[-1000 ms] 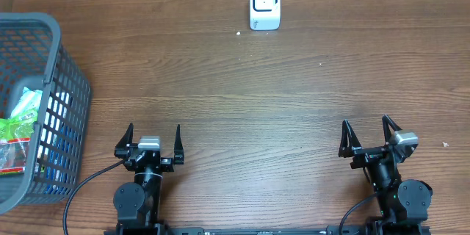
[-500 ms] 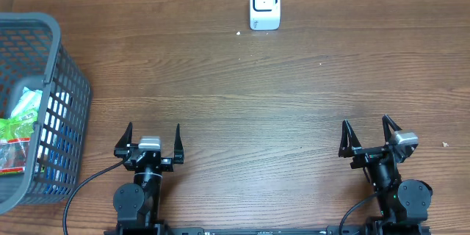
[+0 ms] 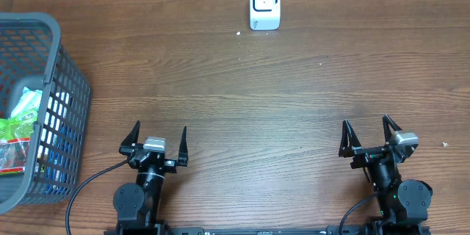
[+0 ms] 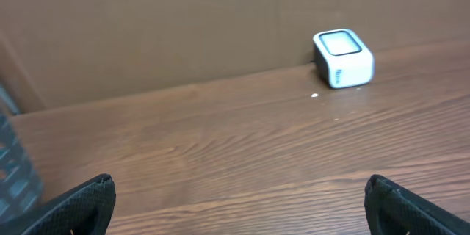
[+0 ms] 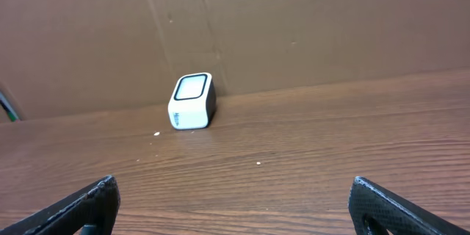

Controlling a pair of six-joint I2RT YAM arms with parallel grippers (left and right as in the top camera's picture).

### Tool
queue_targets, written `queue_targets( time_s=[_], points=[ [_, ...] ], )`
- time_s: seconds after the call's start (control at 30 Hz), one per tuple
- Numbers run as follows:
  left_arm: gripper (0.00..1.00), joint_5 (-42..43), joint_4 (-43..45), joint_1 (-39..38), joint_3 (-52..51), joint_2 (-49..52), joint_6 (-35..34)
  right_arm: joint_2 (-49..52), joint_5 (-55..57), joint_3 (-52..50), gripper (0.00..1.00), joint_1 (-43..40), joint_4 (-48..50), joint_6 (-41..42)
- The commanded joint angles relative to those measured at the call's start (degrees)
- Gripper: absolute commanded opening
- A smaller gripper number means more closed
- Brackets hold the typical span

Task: Scan the item barcode
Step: 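Move the left gripper over the grey basket and reach inside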

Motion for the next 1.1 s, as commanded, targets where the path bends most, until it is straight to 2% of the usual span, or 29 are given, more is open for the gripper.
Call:
queue_targets(
  time_s=[0.0, 0.23, 0.6, 0.83, 1.0, 1.07],
  points=[
    [1.00, 4.8, 0.9, 0.3, 0.2, -0.7, 0.9, -0.7, 2.3, -0.6, 1.00, 0.2, 0.7, -0.3],
    [1.00, 4.7, 0.4, 0.3, 4.7, -0.5, 0.8, -0.7, 2.2, 0.2, 1.00, 0.2, 2.5, -0.2],
    [1.00, 5.1, -3.9, 0.3, 15.4, 6.2, -0.1, -0.5, 1.8, 9.4, 1.00, 0.2, 1.7, -0.1],
    [1.00, 6.3, -9.4, 0.3, 28.5, 19.0, 0.0, 5.5, 1.8, 16.4, 1.00, 0.2, 1.0, 0.0],
    [1.00, 8.0, -17.0, 0.3, 42.1, 31.0, 0.0, 16.0, 1.6, 25.1, 1.00, 0.2, -1.4, -0.1],
    [1.00, 8.1, -24.6, 0.3, 52.5, 39.4, 0.0, 24.2, 1.6, 33.0, 1.00, 0.2, -6.5, -0.1]
  ],
)
